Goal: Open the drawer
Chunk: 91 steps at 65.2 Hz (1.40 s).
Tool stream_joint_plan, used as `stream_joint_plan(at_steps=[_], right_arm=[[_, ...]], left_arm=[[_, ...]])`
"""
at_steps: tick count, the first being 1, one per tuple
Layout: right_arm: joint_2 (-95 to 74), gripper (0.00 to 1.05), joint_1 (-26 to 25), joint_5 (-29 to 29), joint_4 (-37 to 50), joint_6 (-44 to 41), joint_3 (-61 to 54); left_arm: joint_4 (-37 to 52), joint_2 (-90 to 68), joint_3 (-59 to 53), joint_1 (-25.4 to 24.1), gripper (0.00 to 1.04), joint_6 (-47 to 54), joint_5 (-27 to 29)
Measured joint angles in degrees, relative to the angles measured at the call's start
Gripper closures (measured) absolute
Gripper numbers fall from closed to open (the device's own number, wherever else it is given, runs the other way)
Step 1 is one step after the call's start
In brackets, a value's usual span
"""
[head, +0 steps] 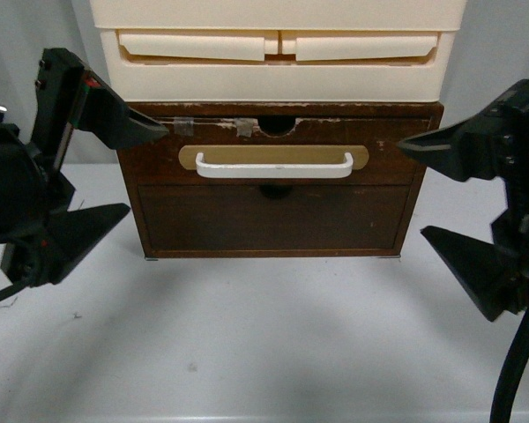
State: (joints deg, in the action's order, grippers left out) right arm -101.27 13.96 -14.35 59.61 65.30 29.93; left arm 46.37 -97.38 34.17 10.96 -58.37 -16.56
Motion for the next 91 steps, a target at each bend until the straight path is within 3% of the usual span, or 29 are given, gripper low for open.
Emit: stream_joint_plan(at_steps=[15,62,65,91], right_arm=[[-10.47,0.06,2.29,5.03,0.48,5.66,10.43],[-20.83,0.06,4.81,10.58,-4.66,5.81,24.26],[-21.14,0.07,4.81,10.95,-4.70,5.81,24.59],[-22.27,0.64,5.53,11.65,-5.44,5.55,27.32]], left_arm=[[5.40,-10.47,6.08,1.44,0.07,-8.96,-0.46],[5.46,-20.28,16.33,1.97,0.07,-13.00,-1.77],[5.18,-20.48,16.61,1.97,0.11,-13.03,-1.81],[4.50,-22.10,19.12,1.97,0.67,-13.27,-1.79]])
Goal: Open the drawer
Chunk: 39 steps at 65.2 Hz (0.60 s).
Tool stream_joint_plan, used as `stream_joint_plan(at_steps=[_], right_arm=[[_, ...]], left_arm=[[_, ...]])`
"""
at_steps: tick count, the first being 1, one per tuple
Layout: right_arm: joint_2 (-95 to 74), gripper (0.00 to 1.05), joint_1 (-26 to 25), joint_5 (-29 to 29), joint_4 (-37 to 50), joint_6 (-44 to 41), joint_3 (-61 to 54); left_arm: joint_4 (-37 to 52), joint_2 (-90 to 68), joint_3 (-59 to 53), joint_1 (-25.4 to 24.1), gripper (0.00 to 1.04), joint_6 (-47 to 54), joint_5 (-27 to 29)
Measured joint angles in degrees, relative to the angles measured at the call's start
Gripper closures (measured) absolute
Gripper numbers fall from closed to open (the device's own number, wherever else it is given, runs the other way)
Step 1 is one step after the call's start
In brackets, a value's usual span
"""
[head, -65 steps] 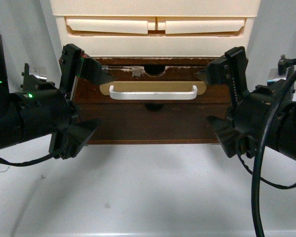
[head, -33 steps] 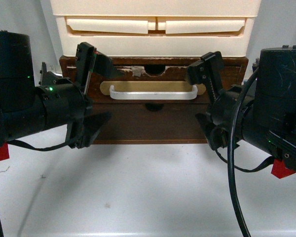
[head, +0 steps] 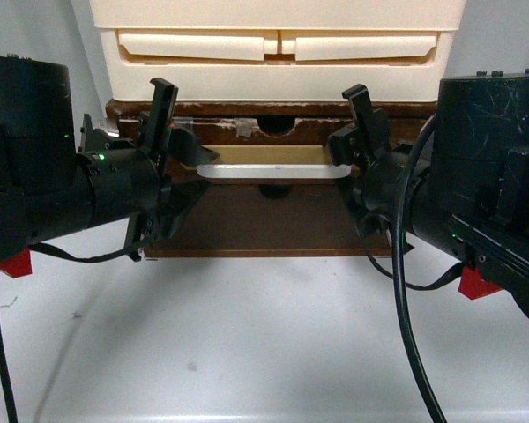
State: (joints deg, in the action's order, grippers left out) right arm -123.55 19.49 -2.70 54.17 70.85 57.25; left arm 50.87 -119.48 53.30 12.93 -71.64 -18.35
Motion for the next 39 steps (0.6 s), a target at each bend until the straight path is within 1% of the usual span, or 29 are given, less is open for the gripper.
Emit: stream_joint_plan(at_steps=[4,6,8,10,12,20,39], right_arm=[[0.00,0.70,0.09,0.11,0.20,0.09,0.04],[-0.02,0.75,0.04,-0.39,0.26,0.04,0.00],[-0.02,0.77,0.02,-0.07,-1.16,-0.33,0.02],[-0.13,0.80,0.02,-0.13,-0.68,-0.15,0.00],[-0.35,0.85,0.07,0.13,-0.31,1.16,-0.13],[-0.35,0.88,0.09,-0.07,-0.15,4.28,-0.17],[0.59,0.89,1.20,0.39,2.27,5.44,-2.99]], left_arm=[[0.04,-0.17,0.13,0.00,0.74,-0.07,-0.04],[0.42,-0.22,0.24,-0.04,0.81,-0.24,-0.20],[0.61,-0.20,0.35,-0.13,0.85,-0.28,-0.20],[-0.04,-0.20,0.46,-0.11,0.89,-1.07,-0.15],[0.44,-0.26,0.26,-0.22,0.91,-1.99,-0.39],[1.07,-0.26,-0.02,-0.35,0.92,-2.64,-0.52],[4.59,0.90,-3.43,-0.33,0.92,-3.45,-0.13]])
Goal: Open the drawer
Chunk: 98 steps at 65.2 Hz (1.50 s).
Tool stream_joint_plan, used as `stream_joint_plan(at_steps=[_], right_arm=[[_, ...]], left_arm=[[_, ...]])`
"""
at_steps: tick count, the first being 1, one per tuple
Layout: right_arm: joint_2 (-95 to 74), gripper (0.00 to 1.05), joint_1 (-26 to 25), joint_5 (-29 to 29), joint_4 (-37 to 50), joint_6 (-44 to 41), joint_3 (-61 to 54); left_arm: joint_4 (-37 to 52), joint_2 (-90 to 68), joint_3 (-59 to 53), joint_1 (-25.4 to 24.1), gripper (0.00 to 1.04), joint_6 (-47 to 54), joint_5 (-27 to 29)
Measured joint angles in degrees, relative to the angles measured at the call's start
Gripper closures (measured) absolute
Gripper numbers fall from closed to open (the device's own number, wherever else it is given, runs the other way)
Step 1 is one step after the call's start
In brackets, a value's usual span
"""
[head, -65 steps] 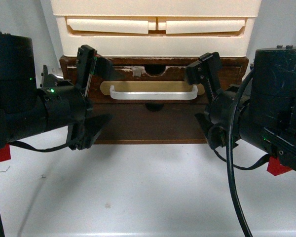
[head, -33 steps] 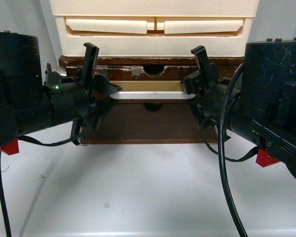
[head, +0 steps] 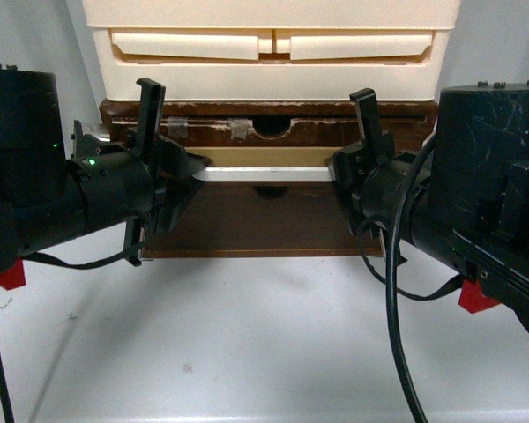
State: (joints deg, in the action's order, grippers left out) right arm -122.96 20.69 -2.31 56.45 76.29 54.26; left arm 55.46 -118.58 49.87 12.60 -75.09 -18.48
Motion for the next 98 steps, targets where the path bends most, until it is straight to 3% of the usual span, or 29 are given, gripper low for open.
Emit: stream_joint_plan(at_steps=[33,38,45,51,55,60,61,63,70,83,92,98], right_arm=[[13.07,0.89,8.72,4.55,10.62,2.78,-24.35],[15.76,0.72,11.37,4.26,8.61,-1.42,-28.11],[17.57,0.59,13.35,3.56,5.68,-5.07,-30.67],[19.74,0.39,14.01,3.30,5.51,-8.85,-31.47],[19.80,0.32,13.86,4.81,6.75,-10.69,-31.39],[16.33,0.41,14.49,15.56,15.39,-19.67,-32.87],[16.02,0.46,14.08,21.00,15.98,-26.82,-34.38],[16.33,0.53,13.53,26.10,16.96,-35.43,-37.90],[21.75,0.70,7.69,30.97,16.57,-53.02,-44.57],[36.52,1.04,1.27,23.96,17.40,-72.24,-50.56],[44.59,1.03,-2.78,20.74,17.00,-74.51,-53.09],[52.98,1.03,-5.55,17.68,11.74,-75.21,-53.72]], left_arm=[[10.14,14.49,-25.62,0.90,0.92,-0.35,-2.21],[10.60,19.63,-32.35,0.52,0.76,1.42,-3.74],[7.41,24.50,-37.42,-0.24,0.64,2.86,-5.16],[-3.19,33.68,-38.16,-3.06,0.44,8.70,-5.42],[-9.64,40.72,-38.38,-4.68,0.35,12.66,-5.57],[5.73,41.07,-41.81,-2.10,0.42,24.85,6.71],[8.15,41.03,-42.47,-1.49,0.46,28.94,10.16],[12.44,41.18,-44.83,-0.90,0.53,36.37,15.72],[11.85,44.85,-48.02,-3.41,0.70,53.92,26.49],[3.15,58.12,-49.07,-5.55,1.04,70.86,24.98],[-7.06,66.73,-49.07,-7.34,1.03,73.02,24.41],[-13.16,74.71,-49.09,-10.62,1.03,73.99,19.34]])
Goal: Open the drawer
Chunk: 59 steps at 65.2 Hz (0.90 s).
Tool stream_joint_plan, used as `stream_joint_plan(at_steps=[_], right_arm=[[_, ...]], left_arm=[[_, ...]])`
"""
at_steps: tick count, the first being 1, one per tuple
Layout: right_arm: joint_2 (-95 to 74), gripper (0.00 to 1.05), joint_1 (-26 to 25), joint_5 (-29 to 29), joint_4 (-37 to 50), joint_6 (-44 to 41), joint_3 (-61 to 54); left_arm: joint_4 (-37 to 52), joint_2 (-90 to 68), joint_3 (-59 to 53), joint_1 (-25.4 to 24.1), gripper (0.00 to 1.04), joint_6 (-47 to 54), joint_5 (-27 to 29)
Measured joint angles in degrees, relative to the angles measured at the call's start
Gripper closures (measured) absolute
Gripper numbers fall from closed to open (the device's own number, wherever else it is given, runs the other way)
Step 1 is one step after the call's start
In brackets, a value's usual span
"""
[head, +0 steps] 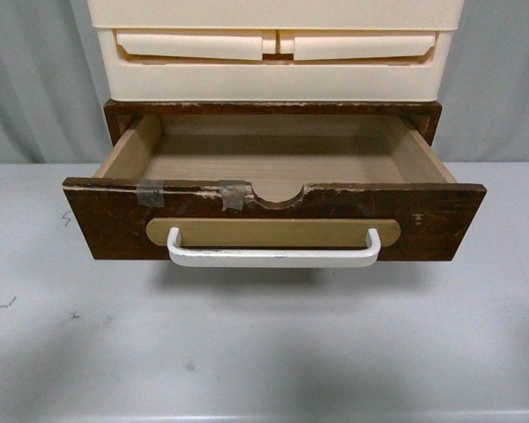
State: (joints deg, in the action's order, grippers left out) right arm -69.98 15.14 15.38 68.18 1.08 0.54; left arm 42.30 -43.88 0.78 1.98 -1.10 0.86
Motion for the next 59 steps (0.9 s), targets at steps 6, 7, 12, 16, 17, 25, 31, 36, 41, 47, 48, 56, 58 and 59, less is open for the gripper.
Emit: stream_joint_plan(at_steps=[6,7,12,16,17,25,31,36,41,47,48,56,58,59], right_arm=[[7.61,1.03,-2.58,-2.36,-6.40,-0.55,-0.04],[8.35,1.03,-2.78,-2.60,-7.19,-0.55,-0.04],[13.62,1.03,-4.13,-4.42,-12.07,-0.70,-0.09],[19.56,1.03,-5.81,-5.70,-17.27,-0.72,-0.09],[20.26,1.03,-5.97,-5.90,-17.88,-0.72,-0.09],[29.49,1.03,-8.04,-7.98,-27.12,-0.70,0.02],[35.69,1.03,-8.94,-9.20,-34.67,-0.72,0.07],[40.33,1.03,-13.73,-14.14,-38.60,-0.74,0.07],[42.73,1.03,-15.63,-14.29,-40.92,-0.72,0.07],[45.59,1.03,-15.17,-15.34,-43.98,-0.74,0.07],[46.18,1.03,-15.15,-15.37,-44.63,-0.74,0.07],[50.53,1.03,-15.15,-15.37,-48.52,-0.74,0.07],[51.39,1.03,-15.15,-15.37,-49.59,-0.74,0.07],[51.56,1.03,-15.15,-15.37,-49.81,-0.74,0.07]], left_arm=[[-4.31,5.05,-0.04,-2.34,1.03,0.07,-0.02],[-5.35,5.92,-0.07,-2.25,1.03,0.07,-0.20],[-8.20,8.33,-0.26,-1.88,1.03,0.07,-0.83],[-10.40,10.99,-0.26,-1.86,1.03,0.09,-0.85],[-11.06,11.89,-0.26,-1.86,1.03,0.09,-0.85],[-15.02,16.57,-0.28,-1.86,1.03,0.09,-0.83],[-17.81,18.97,-0.28,-1.86,1.03,0.09,-0.83],[-19.63,20.96,-0.28,-1.86,1.03,0.09,-0.85],[-21.38,23.15,-0.28,-1.86,1.03,0.09,-0.83],[-23.89,25.29,-0.28,-1.86,1.03,0.09,-0.83],[-24.37,25.75,-0.28,-1.86,1.03,0.09,-0.83],[-27.39,29.11,-0.28,-1.86,1.03,0.09,-0.83],[-28.13,29.77,-0.28,-1.86,1.03,0.09,-0.85],[-28.48,30.10,-0.28,-1.86,1.03,0.09,-0.83]])
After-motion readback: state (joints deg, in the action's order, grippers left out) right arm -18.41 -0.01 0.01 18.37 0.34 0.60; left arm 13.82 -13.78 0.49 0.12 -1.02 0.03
